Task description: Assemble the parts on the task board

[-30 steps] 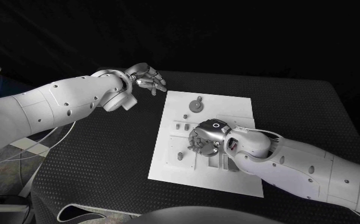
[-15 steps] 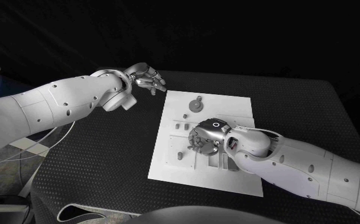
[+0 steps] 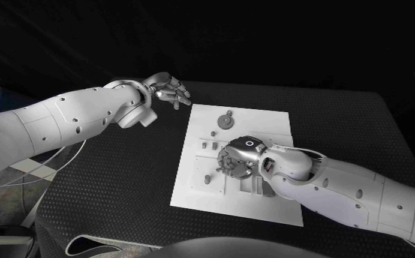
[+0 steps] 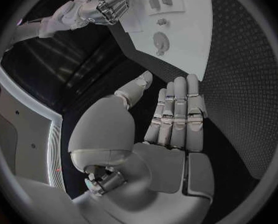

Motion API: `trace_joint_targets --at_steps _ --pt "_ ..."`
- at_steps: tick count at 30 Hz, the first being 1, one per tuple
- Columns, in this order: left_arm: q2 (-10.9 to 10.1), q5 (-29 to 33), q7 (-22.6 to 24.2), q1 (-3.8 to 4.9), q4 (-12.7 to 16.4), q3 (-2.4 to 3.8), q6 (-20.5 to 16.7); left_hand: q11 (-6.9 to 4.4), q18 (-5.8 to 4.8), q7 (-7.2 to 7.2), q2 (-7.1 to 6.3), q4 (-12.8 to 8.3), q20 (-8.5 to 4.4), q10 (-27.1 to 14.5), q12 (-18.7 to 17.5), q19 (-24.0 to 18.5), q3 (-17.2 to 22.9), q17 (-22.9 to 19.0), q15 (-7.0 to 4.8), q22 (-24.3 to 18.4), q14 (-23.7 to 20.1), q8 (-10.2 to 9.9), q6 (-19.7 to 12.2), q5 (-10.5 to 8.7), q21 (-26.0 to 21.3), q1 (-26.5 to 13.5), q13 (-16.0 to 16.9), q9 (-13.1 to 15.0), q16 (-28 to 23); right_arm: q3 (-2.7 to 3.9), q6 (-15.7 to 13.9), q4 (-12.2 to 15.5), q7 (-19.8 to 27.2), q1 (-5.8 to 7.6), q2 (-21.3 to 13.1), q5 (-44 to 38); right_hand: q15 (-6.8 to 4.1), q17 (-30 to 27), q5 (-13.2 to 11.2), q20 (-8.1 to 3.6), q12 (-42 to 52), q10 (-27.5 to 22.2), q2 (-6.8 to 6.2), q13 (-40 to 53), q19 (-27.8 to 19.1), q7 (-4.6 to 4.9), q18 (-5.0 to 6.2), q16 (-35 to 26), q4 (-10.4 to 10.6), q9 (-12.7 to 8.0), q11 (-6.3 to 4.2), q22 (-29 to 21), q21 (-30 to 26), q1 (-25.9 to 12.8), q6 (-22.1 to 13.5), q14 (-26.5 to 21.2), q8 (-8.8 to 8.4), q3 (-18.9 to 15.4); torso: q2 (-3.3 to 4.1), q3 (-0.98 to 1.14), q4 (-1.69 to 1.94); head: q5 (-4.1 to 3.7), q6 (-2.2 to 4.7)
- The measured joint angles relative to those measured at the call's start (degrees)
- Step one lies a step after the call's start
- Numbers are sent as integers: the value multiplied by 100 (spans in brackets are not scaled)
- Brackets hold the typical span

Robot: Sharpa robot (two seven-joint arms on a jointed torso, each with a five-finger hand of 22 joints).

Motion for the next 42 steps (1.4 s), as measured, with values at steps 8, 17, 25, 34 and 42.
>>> trace_joint_targets --at_steps 8,17,25,34,42 --pt "-6 0 -2 0 2 0 0 0 31 0 0 0 0 0 0 0 0 0 0 0 0 0 0 0 0 0 2 3 0 5 0 -7 11 5 -24 4 7 0 0 2 -25 -29 -68 -10 -2 -10 -1 0 40 16 30 0 0 -22 -10 -6 -31 -8 1 -1 -1 -10 -5" --pt "-4 0 -3 0 1 0 0 0 29 0 0 0 0 0 0 0 0 1 0 0 0 0 0 0 0 0 5 2 0 7 1 -30 31 6 -13 4 9 -1 0 10 -25 -29 -37 -10 -10 -10 0 0 23 16 29 0 0 54 -8 -8 -29 9 1 0 -2 -15 -15" --pt "-2 0 -3 0 0 0 0 0 19 0 0 0 0 0 0 0 0 1 0 0 0 0 0 0 0 0 4 2 -1 5 -2 -39 32 5 -1 3 10 -1 0 10 -25 -28 -37 -14 -10 -11 0 0 23 26 29 0 0 54 -6 -8 -3 9 1 -1 -2 -19 -16" --pt "-5 0 -6 0 0 0 0 0 0 0 0 0 0 0 0 0 0 -4 0 -1 0 0 0 0 0 0 4 1 -2 3 -15 -41 28 3 0 -6 12 -1 0 11 -24 14 115 -10 -9 -61 0 0 -31 33 -13 0 0 159 46 -7 6 49 1 -5 -1 -24 -21" --pt "-1 0 -8 0 -2 0 0 0 -4 0 0 0 0 0 0 0 0 -4 0 -4 0 0 0 0 0 0 3 0 -2 -1 -44 -53 22 -2 17 -24 6 5 0 11 -24 44 272 -10 -9 -88 0 0 -143 76 -43 0 29 205 79 -14 8 50 1 -5 -1 -30 -27"
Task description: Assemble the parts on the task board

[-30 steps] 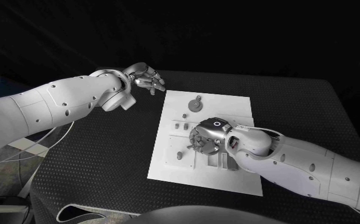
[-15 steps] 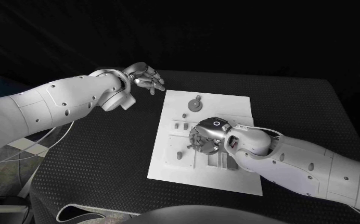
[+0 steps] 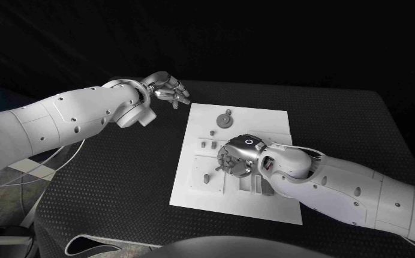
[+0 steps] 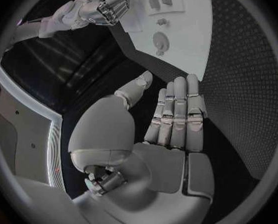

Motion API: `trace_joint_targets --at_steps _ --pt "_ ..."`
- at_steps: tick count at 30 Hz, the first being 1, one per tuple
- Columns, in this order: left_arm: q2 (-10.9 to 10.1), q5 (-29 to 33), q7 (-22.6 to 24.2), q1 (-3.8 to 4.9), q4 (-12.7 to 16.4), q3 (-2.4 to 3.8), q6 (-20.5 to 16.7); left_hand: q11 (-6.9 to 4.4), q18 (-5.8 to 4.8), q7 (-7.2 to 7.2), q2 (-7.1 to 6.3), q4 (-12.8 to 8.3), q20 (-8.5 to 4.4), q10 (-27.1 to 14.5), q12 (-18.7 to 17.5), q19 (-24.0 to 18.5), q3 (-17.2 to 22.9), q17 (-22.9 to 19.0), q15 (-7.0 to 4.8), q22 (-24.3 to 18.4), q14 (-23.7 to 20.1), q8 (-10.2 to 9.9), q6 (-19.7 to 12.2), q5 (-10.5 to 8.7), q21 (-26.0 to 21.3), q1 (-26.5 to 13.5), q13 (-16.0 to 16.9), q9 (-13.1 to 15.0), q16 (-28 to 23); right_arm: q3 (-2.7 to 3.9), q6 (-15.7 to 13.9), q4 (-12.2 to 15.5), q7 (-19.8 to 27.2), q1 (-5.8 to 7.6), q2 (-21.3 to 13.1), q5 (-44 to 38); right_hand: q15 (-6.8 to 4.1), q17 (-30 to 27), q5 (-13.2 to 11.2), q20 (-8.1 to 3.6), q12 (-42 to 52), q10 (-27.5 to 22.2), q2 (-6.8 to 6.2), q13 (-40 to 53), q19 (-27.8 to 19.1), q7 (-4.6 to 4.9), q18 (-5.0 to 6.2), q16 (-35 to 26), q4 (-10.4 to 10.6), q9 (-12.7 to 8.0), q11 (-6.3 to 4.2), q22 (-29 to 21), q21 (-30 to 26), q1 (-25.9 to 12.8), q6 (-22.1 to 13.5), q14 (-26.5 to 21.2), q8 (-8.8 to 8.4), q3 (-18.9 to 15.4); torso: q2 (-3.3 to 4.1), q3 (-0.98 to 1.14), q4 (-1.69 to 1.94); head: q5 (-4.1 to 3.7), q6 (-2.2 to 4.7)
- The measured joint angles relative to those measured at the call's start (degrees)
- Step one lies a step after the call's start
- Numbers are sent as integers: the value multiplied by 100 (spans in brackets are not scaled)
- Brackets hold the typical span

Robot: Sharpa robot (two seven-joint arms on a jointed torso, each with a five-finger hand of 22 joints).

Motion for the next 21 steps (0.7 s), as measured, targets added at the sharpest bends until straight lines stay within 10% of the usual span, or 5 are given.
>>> trace_joint_targets --at_steps 21 --pt "2 0 -8 0 -3 -1 0 0 -34 0 0 0 0 0 0 0 0 1 0 1 0 0 0 0 0 0 4 4 0 -16 -115 -23 -2 -22 26 -29 -53 6 0 1 48 177 58 16 1 -110 40 0 -24 24 -54 0 26 -108 138 42 58 -27 -1 1 0 -23 -4"
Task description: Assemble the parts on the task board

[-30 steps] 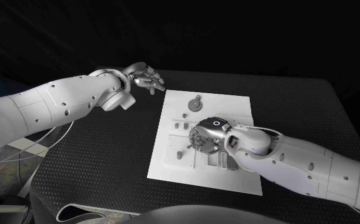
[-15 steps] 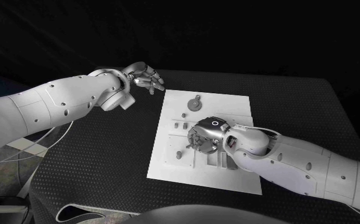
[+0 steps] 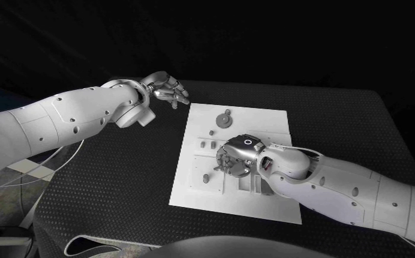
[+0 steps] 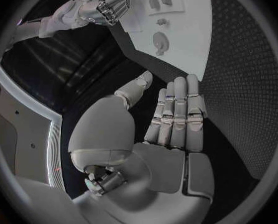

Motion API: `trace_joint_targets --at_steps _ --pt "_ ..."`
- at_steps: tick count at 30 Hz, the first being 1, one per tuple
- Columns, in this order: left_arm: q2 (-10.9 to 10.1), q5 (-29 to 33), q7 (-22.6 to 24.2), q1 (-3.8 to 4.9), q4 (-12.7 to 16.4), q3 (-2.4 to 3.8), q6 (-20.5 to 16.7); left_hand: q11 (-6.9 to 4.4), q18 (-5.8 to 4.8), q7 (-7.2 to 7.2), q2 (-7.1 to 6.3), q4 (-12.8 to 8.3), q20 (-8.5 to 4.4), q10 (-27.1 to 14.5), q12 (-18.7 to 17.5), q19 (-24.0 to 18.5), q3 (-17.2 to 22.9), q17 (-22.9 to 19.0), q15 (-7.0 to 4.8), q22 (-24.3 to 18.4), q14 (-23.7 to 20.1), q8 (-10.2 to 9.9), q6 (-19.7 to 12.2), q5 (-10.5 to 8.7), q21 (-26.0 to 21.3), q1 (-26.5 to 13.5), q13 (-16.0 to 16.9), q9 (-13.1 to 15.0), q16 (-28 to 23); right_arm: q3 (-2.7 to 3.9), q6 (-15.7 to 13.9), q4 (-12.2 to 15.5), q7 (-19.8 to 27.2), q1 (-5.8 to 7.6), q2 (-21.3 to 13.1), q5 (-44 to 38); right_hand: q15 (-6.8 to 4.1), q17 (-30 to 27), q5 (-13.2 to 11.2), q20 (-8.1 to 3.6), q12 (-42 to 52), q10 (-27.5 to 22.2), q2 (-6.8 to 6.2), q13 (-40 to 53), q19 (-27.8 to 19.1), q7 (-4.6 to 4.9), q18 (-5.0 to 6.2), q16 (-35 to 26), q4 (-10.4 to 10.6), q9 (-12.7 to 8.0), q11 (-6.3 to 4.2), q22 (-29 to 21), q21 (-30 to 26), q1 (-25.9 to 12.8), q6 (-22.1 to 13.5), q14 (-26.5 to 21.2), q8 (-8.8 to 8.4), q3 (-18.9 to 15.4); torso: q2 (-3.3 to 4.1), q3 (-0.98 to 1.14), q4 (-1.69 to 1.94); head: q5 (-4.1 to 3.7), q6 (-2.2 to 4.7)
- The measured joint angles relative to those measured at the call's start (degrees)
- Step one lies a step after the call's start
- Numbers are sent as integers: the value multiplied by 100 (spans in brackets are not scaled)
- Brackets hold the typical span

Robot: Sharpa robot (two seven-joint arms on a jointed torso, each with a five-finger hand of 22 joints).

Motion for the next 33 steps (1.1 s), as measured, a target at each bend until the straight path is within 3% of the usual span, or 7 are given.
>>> trace_joint_targets --at_steps 13,23,33 --pt "-11 0 -4 0 -4 -3 -1 0 -1 0 0 0 0 0 0 0 0 -5 0 0 0 0 0 0 0 0 -1 -1 0 -9 -57 266 -63 -44 -214 -59 -42 13 0 1 44 27 -58 48 0 -13 32 0 40 28 -27 5 44 -70 68 -1 37 -40 -1 1 1 4 3" --pt "-48 13 -4 0 13 -3 -1 0 -2 0 0 16 0 0 0 0 -16 -6 0 1 0 0 0 0 0 0 5 -2 0 105 -64 404 -135 -46 -319 -79 -41 18 0 10 44 28 -74 55 9 -3 35 0 105 42 -27 4 44 -145 80 -1 38 -38 -2 1 0 7 24" --pt "-122 223 -4 -1 158 -10 23 0 38 -22 89 80 0 0 0 0 -80 -5 0 1 0 39 22 0 0 -90 32 23 33 325 -171 517 -203 -46 -382 -74 -39 23 0 10 44 28 -73 60 9 5 37 0 120 45 -27 4 44 -144 87 -1 38 -22 -2 4 -2 -4 59"
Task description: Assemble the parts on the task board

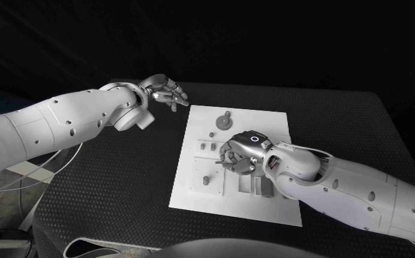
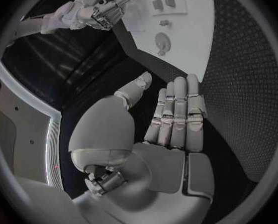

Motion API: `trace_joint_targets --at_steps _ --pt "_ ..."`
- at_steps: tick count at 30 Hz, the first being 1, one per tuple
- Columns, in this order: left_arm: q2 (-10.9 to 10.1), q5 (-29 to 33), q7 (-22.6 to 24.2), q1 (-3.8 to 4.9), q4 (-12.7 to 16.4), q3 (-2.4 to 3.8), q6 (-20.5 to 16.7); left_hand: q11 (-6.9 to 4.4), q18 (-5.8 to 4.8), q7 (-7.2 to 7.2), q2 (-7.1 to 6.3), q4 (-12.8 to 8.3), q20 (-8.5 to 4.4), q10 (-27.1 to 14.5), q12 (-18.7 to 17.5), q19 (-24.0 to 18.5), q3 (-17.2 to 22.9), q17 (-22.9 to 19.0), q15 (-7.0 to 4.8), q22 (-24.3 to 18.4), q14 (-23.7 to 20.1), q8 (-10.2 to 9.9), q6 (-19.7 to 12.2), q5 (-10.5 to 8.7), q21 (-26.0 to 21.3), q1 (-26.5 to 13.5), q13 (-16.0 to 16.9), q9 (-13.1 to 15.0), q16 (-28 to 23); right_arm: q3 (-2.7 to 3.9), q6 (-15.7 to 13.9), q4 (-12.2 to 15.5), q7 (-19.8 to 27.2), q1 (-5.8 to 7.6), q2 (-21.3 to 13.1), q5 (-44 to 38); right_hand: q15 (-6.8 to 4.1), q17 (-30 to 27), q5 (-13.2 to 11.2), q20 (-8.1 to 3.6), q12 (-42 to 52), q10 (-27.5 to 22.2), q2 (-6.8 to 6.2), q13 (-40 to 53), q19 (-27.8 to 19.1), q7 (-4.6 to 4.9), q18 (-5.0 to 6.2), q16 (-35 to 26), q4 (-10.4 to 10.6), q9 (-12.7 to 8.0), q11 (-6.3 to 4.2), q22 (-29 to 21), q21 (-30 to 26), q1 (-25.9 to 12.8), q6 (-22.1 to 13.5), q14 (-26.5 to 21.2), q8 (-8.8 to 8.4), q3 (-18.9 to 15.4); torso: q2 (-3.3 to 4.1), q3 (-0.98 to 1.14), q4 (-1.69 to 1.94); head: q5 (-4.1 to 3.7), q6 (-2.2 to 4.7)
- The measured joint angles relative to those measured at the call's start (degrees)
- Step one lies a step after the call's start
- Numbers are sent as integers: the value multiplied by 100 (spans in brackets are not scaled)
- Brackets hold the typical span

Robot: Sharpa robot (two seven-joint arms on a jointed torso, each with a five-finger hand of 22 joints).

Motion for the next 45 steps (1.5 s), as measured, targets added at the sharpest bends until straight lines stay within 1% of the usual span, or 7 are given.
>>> trace_joint_targets --at_steps 4,9,14,23,27,33,45 --pt "-43 113 -37 -1 126 -17 69 -18 21 -45 39 81 0 18 23 0 -48 0 -2 0 -2 43 86 0 0 -131 26 15 36 114 -57 82 -18 -1 -24 28 1 0 0 0 0 0 0 0 0 1 0 0 0 -1 0 0 0 0 1 0 0 0 0 1 -1 -14 29" --pt "-114 253 -156 -9 336 -108 269 -19 35 -70 79 181 -5 18 23 -5 -148 0 -20 12 -20 66 153 0 0 -337 54 15 55 276 -167 205 -25 -1 -79 108 2 -1 0 0 0 0 0 -1 0 1 0 0 0 -2 0 -1 0 0 1 1 0 0 -2 -2 -1 -31 83" --pt "-138 332 -346 -13 487 -165 578 -25 34 -48 85 331 -33 11 23 -33 -333 9 -20 12 -62 57 131 -23 0 -667 66 0 55 370 -315 309 -23 1 -127 208 10 0 0 0 0 0 -1 5 0 1 1 0 0 5 0 -1 23 0 1 8 -1 0 -5 -5 1 -43 159" --pt "-105 522 -756 -20 661 -346 1153 -28 2 1 262 759 -36 7 23 -156 -1091 25 -30 -60 -156 -52 -22 -23 2 -1773 79 -47 82 462 -514 484 -3 0 -162 340 -7 4 0 1 0 0 -1 5 0 2 1 0 0 6 0 -1 23 1 1 -14 -3 0 -7 -7 1 -25 261" --pt "-56 655 -880 -20 687 -417 1296 -28 40 1 255 901 -36 7 23 -156 -1179 26 -30 -91 -156 -56 -22 -23 2 -1904 79 -56 82 487 -566 532 1 1 -171 367 -6 4 0 1 0 0 -1 4 0 2 0 0 -1 5 0 -1 23 1 1 -14 -4 0 -3 -6 -1 -24 295" --pt "-25 948 -971 -20 739 -476 1505 -23 46 14 346 823 -33 -33 23 -196 -1177 36 -21 -112 -205 -89 -111 -23 2 -1803 85 -68 82 506 -614 548 3 0 -177 387 -6 3 0 1 0 0 -1 4 0 2 1 0 0 5 0 -2 23 1 1 -15 -4 0 2 -6 -4 -37 316" --pt "-32 1741 -1027 -21 712 -494 2126 17 97 -48 566 514 61 -94 23 -476 -1467 40 74 -221 -429 -112 -177 -23 -18 -1650 114 -79 71 521 -692 527 21 0 -172 403 1 3 0 1 0 0 -1 3 0 2 1 0 -1 9 0 -2 23 1 1 -21 -4 0 4 1 2 -48 312"
